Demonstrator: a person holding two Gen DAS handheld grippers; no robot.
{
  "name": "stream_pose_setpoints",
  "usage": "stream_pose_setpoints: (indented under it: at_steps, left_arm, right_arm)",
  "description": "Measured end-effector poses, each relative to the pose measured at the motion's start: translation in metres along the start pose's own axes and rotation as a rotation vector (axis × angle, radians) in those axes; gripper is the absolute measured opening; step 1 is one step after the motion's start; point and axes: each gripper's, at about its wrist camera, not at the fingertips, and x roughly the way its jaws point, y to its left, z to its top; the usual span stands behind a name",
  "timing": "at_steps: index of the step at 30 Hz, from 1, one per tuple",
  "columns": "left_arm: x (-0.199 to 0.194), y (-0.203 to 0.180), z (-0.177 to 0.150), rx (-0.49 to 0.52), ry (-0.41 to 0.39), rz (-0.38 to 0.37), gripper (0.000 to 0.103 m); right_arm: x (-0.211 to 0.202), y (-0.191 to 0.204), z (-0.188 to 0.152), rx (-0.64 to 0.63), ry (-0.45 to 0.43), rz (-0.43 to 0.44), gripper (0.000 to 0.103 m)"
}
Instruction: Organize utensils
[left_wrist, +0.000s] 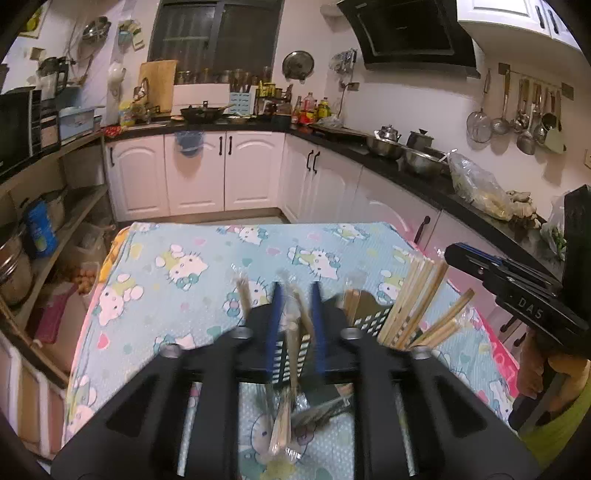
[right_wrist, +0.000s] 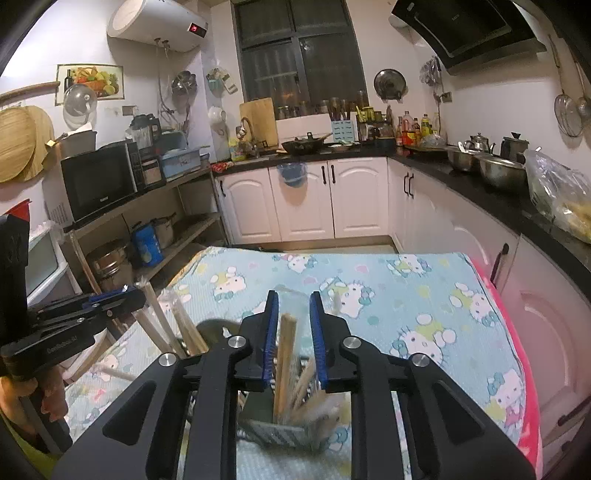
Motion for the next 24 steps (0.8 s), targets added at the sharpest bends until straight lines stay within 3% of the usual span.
stream_pose_setpoints:
  at_steps: [11, 13, 24]
  left_arm:
    - [-0.023, -0.007, -0.021, -0.016, 0.034, 0.007, 0.044]
    - [-0.027, -0.008, -0.026, -0.021, 0.039, 0.003, 0.045]
    - [-0.055, -0.013, -0.058, -0.039, 0.053, 0.012, 0.082]
  right_arm:
    - [-0.032, 0.005, -0.020, 0.010, 0.027, 0.015, 0.040]
    - [-0.037, 0.007, -0.024, 0.005, 0.033, 0.020, 0.043]
    - [-0.068, 0.017, -0.067, -0.054, 0.063, 0.006, 0.069]
